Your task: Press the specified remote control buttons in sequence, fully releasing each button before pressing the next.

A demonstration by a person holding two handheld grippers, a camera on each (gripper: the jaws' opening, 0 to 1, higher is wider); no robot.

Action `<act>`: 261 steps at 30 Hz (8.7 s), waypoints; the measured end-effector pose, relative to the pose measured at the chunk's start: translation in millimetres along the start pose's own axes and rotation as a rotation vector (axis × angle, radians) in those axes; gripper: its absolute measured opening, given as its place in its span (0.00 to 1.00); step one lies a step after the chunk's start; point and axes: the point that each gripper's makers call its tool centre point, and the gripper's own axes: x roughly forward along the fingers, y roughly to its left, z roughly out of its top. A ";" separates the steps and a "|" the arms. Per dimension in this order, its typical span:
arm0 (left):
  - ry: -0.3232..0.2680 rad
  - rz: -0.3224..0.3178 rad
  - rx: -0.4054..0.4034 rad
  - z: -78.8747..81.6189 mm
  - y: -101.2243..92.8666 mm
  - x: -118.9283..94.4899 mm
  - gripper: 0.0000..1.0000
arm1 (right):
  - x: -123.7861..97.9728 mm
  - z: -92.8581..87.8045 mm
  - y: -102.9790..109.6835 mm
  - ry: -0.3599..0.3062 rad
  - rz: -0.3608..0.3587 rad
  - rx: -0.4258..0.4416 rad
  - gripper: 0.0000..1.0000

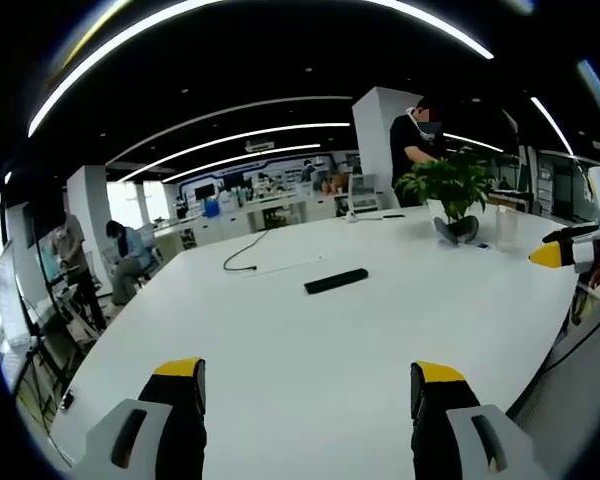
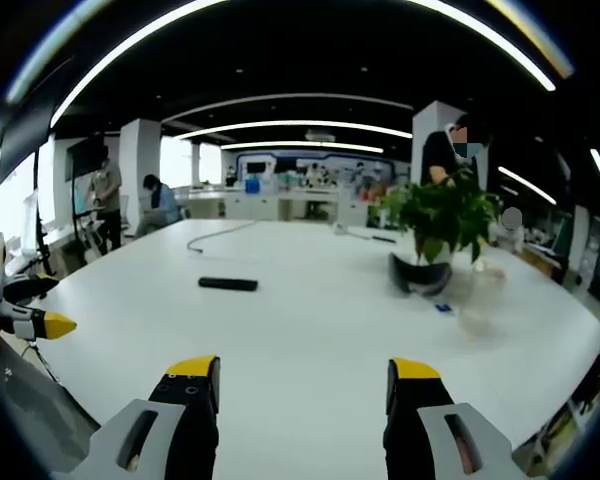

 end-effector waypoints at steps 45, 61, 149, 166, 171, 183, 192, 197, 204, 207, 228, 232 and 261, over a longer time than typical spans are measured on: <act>0.048 -0.162 0.093 23.5 -12.7 9.4 0.85 | -1.0 1.0 -4.3 -0.008 -0.014 0.008 0.66; 0.161 -0.402 0.207 58.9 -21.2 51.2 0.84 | 1.1 -2.3 -2.8 0.014 -0.015 -0.007 0.62; 0.677 -0.820 0.661 52.2 -42.0 327.6 0.67 | -7.1 -150.2 27.7 0.920 0.073 -0.043 0.00; 0.792 -0.795 0.738 15.4 -26.7 350.4 0.52 | -10.3 -156.3 26.2 0.968 0.078 -0.057 0.00; 0.817 -0.806 0.739 8.7 -29.3 348.2 0.49 | -11.0 -156.5 27.2 0.970 0.084 -0.064 0.00; 0.826 -0.780 0.733 9.4 -29.2 355.0 0.26 | -10.2 -155.1 28.2 0.964 0.094 -0.059 0.00; 0.781 -0.791 0.721 9.2 -28.5 351.2 0.24 | -9.8 -154.0 31.1 0.955 0.107 -0.062 0.00; 0.759 -0.800 0.727 8.9 -30.8 347.7 0.23 | -8.9 -151.1 31.5 0.936 0.112 -0.065 0.00; 0.787 -0.776 0.760 8.3 -32.7 347.2 0.22 | -8.3 -147.1 33.1 0.912 0.120 -0.058 0.00; 0.796 -0.770 0.761 8.8 -32.6 345.5 0.22 | -8.0 -145.3 32.6 0.903 0.117 -0.054 0.00; 0.857 -0.720 0.761 1.2 -39.3 320.7 0.22 | -6.5 -140.8 28.7 0.875 0.089 -0.060 0.00; 0.862 -0.717 0.761 -1.1 -42.2 314.4 0.22 | -6.0 -140.7 28.0 0.872 0.087 -0.065 0.00; 0.880 -0.724 0.812 -20.2 -57.1 275.3 0.23 | -4.2 -137.3 26.7 0.854 0.086 -0.072 0.00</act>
